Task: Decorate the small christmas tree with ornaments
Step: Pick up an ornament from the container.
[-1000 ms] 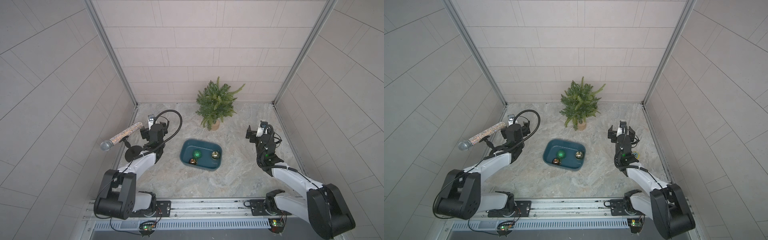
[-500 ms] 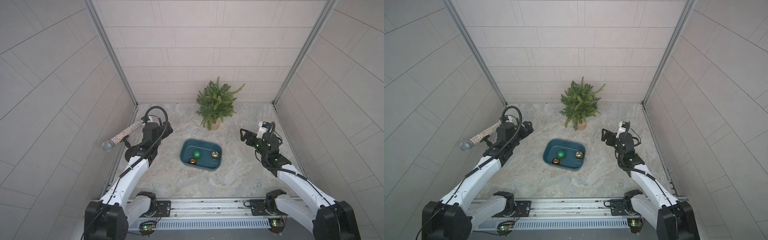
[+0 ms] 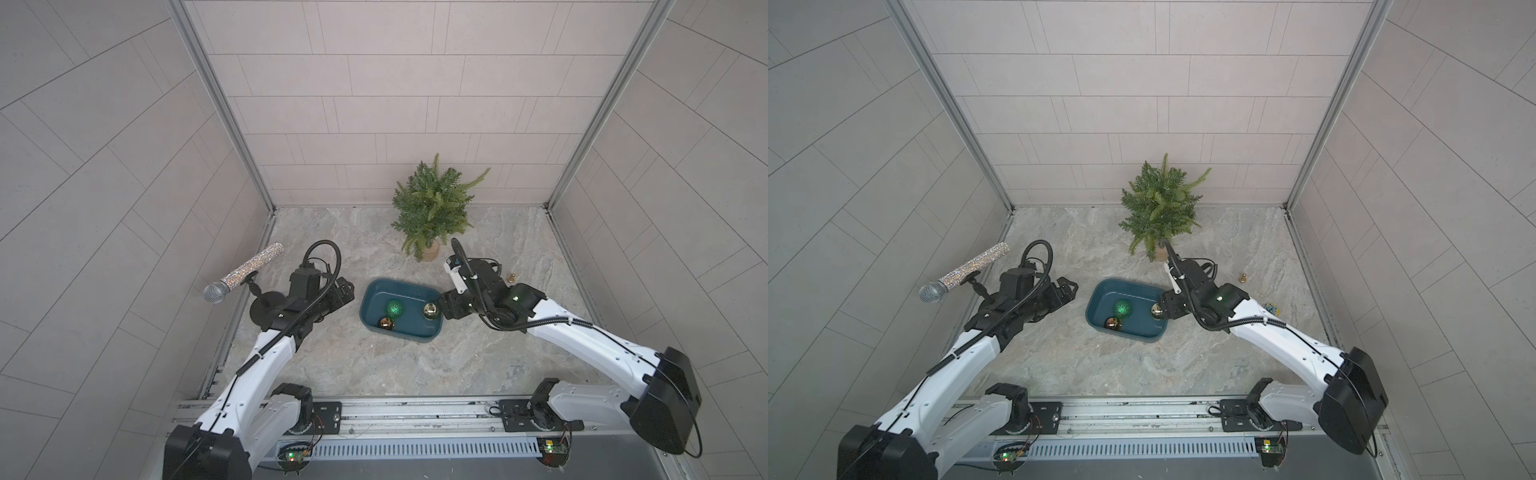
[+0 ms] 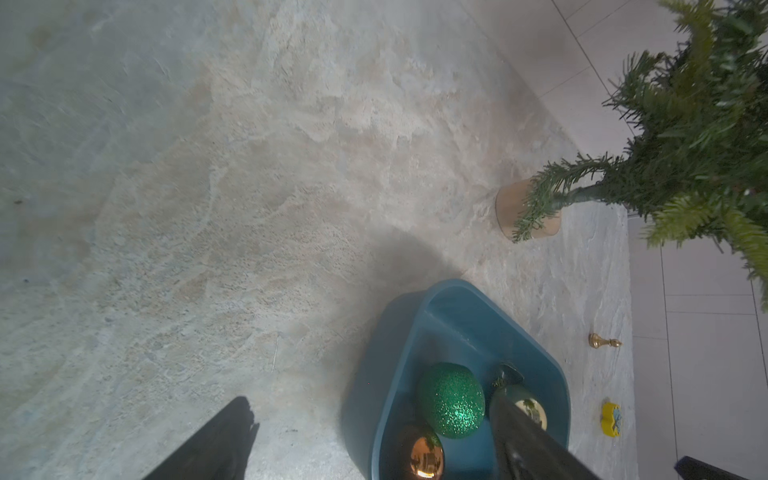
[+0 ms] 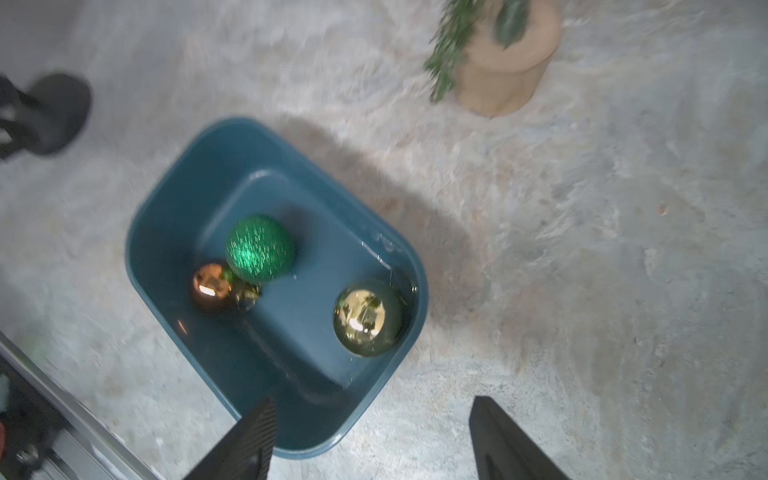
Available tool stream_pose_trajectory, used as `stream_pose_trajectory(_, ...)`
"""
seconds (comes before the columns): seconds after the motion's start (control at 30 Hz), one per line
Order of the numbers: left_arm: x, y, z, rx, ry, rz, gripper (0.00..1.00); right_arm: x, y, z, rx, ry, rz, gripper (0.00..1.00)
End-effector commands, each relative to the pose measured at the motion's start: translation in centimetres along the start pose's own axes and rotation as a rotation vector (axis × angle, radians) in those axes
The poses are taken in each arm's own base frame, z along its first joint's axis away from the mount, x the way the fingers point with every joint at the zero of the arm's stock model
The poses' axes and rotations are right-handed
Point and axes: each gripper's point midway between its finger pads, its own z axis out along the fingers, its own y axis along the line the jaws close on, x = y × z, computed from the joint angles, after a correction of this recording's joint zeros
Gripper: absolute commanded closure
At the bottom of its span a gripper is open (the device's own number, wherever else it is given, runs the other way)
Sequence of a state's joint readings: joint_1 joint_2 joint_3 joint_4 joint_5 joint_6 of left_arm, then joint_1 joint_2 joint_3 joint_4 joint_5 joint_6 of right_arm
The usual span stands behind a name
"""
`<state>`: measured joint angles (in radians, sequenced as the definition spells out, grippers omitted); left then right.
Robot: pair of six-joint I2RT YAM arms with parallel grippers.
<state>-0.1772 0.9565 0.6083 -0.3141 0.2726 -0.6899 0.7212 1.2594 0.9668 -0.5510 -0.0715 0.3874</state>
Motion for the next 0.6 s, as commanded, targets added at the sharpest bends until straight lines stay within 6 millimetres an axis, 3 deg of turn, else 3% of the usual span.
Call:
stream_pose_trajectory(0.0,1.0,-0.4,0.4,0.028,0.052,0.006,0.07,2.4,-0.2,0.1,0.081,0.132,-0.115,0.24)
stream_pose_trajectory(0.57,1.8,-0.6,0.7,0.049,0.096,0.001,0.07,2.0,2.1,5.9,0.097,0.259,-0.218,0.24)
